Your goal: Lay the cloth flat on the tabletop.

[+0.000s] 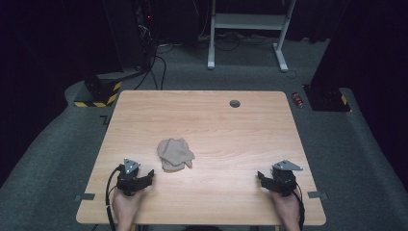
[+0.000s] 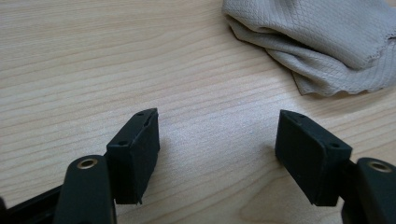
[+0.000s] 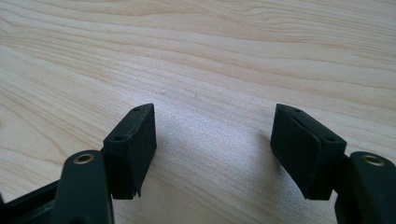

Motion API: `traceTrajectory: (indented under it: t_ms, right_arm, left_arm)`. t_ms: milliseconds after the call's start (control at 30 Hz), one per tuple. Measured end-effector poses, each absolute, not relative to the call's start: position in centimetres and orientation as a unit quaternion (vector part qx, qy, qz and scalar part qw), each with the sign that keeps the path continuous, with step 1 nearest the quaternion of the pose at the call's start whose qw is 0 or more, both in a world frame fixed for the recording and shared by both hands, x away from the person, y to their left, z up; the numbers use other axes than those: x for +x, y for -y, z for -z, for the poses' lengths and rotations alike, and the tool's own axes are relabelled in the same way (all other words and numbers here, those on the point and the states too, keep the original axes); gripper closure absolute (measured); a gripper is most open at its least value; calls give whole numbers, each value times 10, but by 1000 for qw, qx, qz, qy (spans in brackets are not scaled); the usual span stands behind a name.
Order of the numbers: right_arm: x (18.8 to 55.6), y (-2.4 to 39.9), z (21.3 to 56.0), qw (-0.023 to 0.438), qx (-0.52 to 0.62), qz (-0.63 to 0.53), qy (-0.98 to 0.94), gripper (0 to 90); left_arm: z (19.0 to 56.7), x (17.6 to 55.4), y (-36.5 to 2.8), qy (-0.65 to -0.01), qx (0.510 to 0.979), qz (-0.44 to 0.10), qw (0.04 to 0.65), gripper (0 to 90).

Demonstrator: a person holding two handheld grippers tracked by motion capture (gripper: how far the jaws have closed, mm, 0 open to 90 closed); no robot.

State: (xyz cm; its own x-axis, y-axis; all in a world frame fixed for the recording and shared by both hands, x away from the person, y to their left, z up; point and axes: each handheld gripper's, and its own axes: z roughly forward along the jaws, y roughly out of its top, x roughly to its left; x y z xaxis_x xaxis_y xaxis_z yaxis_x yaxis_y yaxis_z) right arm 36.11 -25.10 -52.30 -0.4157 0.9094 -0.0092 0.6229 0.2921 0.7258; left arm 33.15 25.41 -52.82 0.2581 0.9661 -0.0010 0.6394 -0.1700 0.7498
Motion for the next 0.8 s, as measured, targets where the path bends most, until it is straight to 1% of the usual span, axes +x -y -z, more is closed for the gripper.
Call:
traceTrajectory:
  t_ms: [167,367,633,700,800]
  right_arm:
    - [361,251,523,218,494,-329,-774,309]
    - [362,252,523,223,507,-324,-767,277]
    - [363,251,523,226,510,-323,-765,275]
    - [363,251,523,226,510,-323,-765,274]
    - [363,252,523,223,511,-324,-765,269]
  left_arm:
    - [528,332,-253,-554,723,-250,327,289]
    - [529,334,-252,-556,723,-247,328,261]
    - [528,335,-252,-558,721,-246,328,259]
    - [528,336,-251,-554,727,-245,324,238]
    - [529,338,-249,-548,733,-241,322,180]
